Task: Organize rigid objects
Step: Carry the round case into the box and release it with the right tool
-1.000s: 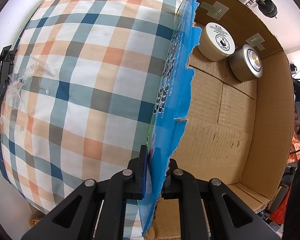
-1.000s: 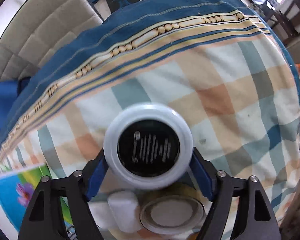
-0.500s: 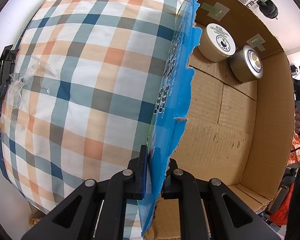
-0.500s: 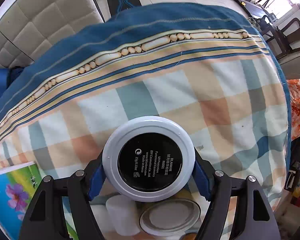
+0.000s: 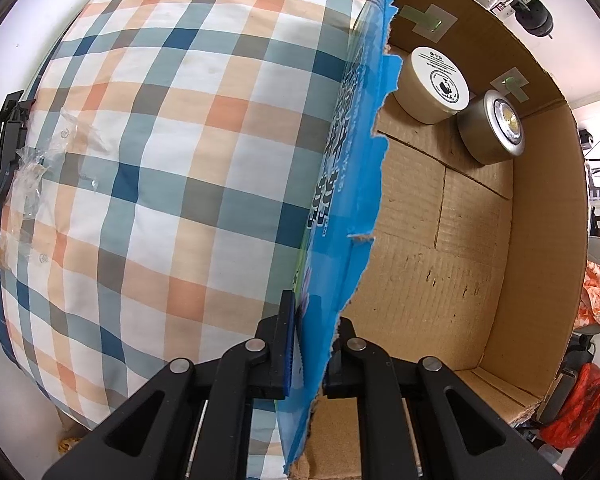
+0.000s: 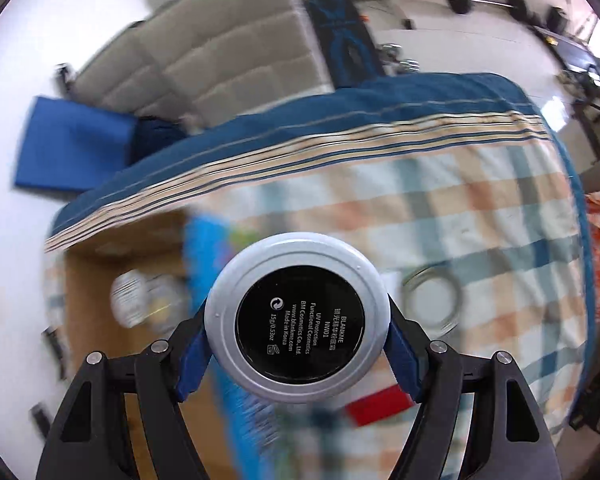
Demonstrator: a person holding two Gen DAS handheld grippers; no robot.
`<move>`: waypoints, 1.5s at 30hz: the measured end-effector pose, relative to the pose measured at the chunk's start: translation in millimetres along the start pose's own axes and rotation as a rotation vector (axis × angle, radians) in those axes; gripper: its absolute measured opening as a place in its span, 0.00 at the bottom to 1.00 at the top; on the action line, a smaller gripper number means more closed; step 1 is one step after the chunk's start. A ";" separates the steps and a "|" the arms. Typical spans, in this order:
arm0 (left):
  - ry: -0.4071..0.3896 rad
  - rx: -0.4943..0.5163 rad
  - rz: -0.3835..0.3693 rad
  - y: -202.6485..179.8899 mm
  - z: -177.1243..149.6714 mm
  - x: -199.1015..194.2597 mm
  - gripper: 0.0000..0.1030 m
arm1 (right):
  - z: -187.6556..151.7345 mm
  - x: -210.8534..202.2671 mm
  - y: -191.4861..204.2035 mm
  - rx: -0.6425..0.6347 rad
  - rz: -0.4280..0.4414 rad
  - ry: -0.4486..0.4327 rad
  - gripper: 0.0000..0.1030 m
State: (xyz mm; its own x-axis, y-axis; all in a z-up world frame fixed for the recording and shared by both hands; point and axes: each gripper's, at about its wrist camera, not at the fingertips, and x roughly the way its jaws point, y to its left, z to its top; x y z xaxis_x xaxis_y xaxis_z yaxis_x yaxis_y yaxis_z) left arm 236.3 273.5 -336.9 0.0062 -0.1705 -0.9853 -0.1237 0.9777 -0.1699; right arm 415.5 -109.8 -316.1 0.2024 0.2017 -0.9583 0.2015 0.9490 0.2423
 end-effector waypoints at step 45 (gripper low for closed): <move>-0.005 0.000 0.002 -1.9 -3.0 -0.7 0.07 | -102.4 93.9 155.7 -0.131 0.145 0.272 0.96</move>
State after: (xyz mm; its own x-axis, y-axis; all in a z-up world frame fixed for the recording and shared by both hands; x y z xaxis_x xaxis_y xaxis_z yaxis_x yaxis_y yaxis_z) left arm 233.6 271.4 -335.8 0.0111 -0.1676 -0.9858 -0.1242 0.9780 -0.1677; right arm 367.8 81.7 -383.9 -0.0468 0.3774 -0.9249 0.0609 0.9252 0.3745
